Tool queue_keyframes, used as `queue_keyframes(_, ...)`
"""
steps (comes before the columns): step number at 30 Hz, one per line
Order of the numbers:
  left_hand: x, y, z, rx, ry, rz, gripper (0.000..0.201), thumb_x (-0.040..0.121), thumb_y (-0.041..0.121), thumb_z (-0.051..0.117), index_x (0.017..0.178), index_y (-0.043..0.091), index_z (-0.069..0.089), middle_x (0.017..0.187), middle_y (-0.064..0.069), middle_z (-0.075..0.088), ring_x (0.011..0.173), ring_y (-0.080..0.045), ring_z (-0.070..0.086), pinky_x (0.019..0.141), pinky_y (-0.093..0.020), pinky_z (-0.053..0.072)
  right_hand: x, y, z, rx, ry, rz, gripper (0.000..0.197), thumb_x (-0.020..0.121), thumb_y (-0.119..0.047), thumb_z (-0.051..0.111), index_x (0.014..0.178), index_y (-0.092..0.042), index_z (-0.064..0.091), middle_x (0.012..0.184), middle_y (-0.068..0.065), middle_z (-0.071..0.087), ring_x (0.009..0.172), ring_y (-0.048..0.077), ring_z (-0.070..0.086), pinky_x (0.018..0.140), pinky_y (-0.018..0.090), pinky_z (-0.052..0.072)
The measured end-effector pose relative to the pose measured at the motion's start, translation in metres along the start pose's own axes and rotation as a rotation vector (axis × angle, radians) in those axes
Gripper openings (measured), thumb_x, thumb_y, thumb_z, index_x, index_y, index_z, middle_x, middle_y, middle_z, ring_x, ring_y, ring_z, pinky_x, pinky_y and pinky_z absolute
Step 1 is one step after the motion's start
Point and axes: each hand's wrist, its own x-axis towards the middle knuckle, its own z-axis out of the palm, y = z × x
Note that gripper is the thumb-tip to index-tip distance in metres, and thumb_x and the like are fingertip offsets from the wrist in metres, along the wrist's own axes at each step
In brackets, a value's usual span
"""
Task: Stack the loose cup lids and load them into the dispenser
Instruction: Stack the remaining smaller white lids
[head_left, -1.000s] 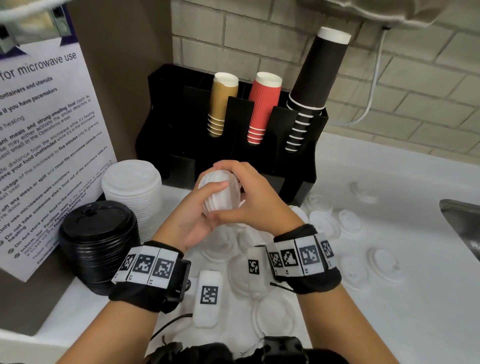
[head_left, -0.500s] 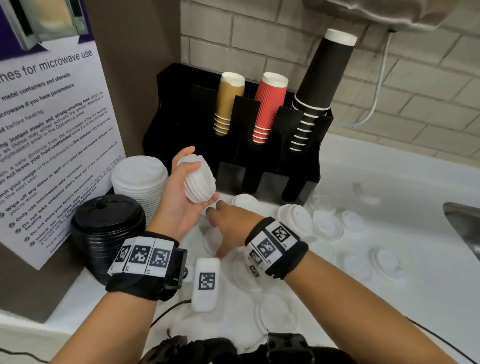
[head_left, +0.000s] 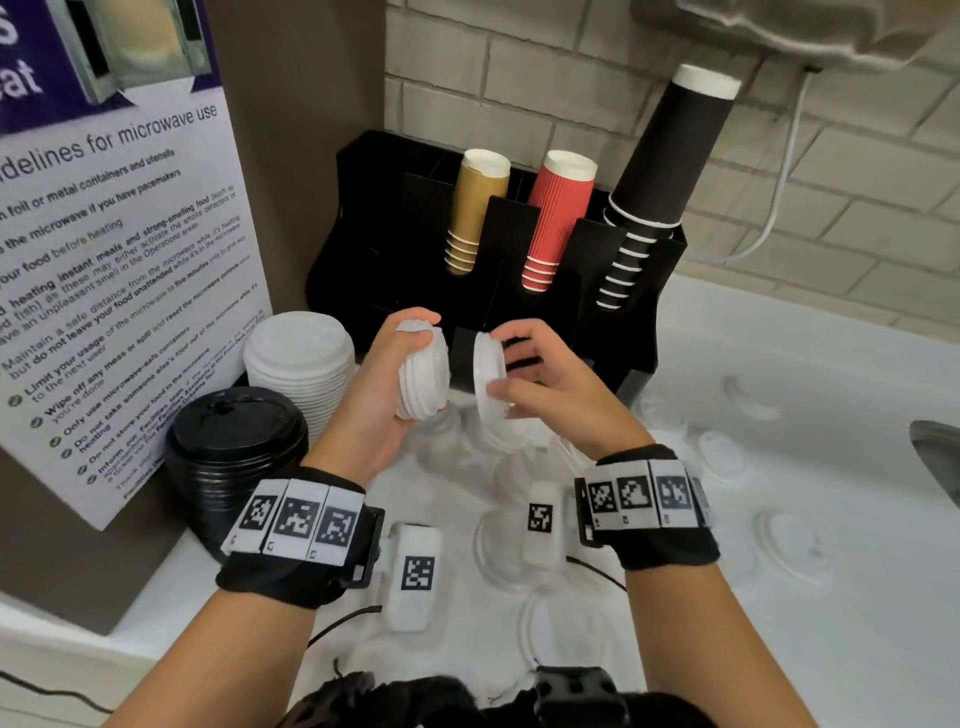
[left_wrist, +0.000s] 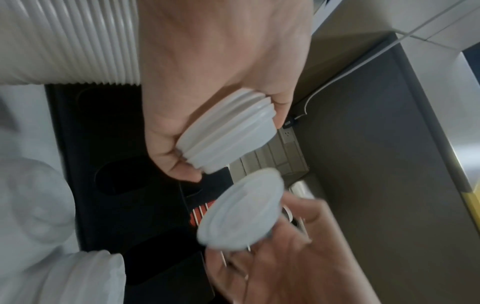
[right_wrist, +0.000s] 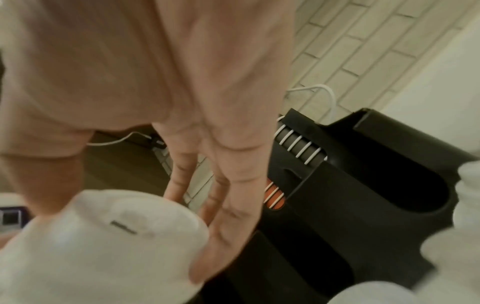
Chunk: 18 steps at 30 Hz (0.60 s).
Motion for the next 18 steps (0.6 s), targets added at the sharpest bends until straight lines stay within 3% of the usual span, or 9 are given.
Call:
queue_keyframes(5, 0.002, -0.008, 0.003, 0.064, -0.108, -0.009, 0.032, 0.085, 0.043, 0.053, 0.114, 0.035, 0.065, 0.113, 0.002, 0.069, 0.102, -0.015, 0.066, 0.075, -0.032, 0.055, -0.002, -0.006, 0.013, 0.01, 0.02, -0.163, 0.048, 0.082, -0.005, 0.071, 0.123, -0.022, 0.052, 0.119, -0.003, 0.058, 0.104, 0.008, 0.059, 0.089, 0.028, 0.054)
queue_keyframes(10, 0.003, -0.011, 0.004, 0.06, -0.091, -0.003, 0.034, 0.086, 0.049, 0.053, 0.118, 0.043, 0.064, 0.12, 0.006, 0.067, 0.11, -0.014, 0.066, 0.077, -0.034, 0.056, 0.001, -0.004, 0.02, -0.01, 0.025, -0.181, 0.051, 0.078, -0.006, 0.074, 0.122, -0.023, 0.053, 0.121, -0.003, 0.055, 0.108, 0.009, 0.057, 0.081, 0.025, 0.055)
queue_keyframes(15, 0.004, -0.012, 0.004, 0.025, -0.066, -0.007, 0.034, 0.084, 0.05, 0.053, 0.115, 0.042, 0.064, 0.116, 0.007, 0.068, 0.106, -0.013, 0.066, 0.08, -0.036, 0.056, 0.005, -0.003, 0.024, 0.0, 0.039, -0.205, 0.05, 0.078, -0.009, 0.076, 0.12, -0.024, 0.053, 0.12, -0.001, 0.055, 0.108, 0.011, 0.056, 0.077, 0.02, 0.052)
queue_keyframes(18, 0.004, -0.011, 0.003, 0.025, -0.047, 0.001, 0.032, 0.084, 0.046, 0.055, 0.114, 0.037, 0.064, 0.111, 0.005, 0.069, 0.1, -0.012, 0.067, 0.076, -0.036, 0.054, 0.007, -0.004, 0.026, -0.007, 0.016, -0.231, 0.049, 0.08, -0.011, 0.076, 0.122, -0.02, 0.053, 0.118, -0.002, 0.057, 0.106, 0.007, 0.058, 0.082, 0.022, 0.053)
